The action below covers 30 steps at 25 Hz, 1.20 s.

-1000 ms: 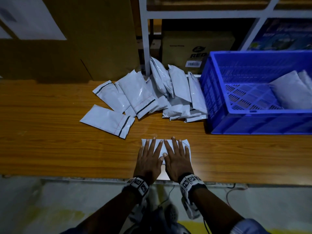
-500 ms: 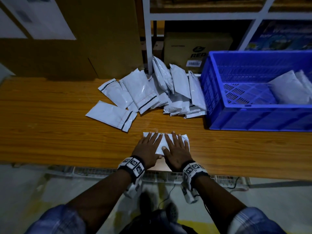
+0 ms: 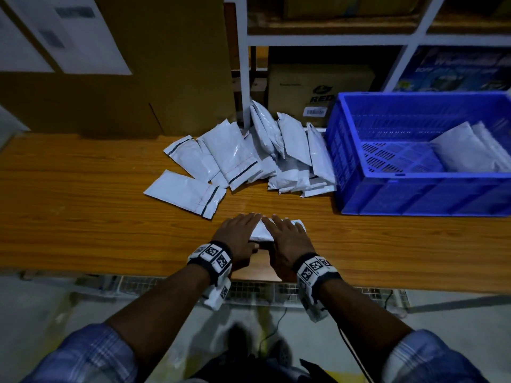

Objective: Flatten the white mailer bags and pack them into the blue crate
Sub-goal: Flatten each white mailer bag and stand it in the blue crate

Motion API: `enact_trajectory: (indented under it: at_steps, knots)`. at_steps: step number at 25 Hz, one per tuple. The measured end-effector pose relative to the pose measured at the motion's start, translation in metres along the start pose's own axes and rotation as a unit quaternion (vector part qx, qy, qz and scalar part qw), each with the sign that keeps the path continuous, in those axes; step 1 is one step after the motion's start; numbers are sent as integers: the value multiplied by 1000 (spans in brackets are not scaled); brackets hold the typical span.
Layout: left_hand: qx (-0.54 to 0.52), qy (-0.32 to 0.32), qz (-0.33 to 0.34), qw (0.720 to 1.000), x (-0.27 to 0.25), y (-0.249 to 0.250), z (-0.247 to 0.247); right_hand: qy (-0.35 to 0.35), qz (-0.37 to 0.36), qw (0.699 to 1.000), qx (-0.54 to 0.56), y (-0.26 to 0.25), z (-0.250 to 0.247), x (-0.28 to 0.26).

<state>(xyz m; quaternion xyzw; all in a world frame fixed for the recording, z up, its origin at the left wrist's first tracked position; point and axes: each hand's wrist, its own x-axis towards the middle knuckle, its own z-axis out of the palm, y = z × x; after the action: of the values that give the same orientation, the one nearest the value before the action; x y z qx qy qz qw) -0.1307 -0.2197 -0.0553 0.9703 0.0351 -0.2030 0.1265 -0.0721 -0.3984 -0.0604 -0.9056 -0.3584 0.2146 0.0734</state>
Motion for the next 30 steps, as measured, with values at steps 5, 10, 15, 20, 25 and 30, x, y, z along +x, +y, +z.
enact_trajectory:
  at_steps: [5,10,15,20,25,30]
  knots:
    - [-44,119,6,992,-2,0,-18,23,0,997,-79,-16,-42,10]
    - [-45,217,76,972,10,-1,-72,93,14,985,-147,-28,-97,8]
    - [22,270,138,953,41,25,-146,156,45,974,-159,-14,-166,-3]
    - [81,334,217,914,97,89,-209,219,108,957,-160,46,-225,-12]
    - [58,325,269,905,179,185,-249,206,163,959,-103,148,-274,-25]
    - [56,274,303,911,280,290,-269,134,174,975,30,280,-310,-24]
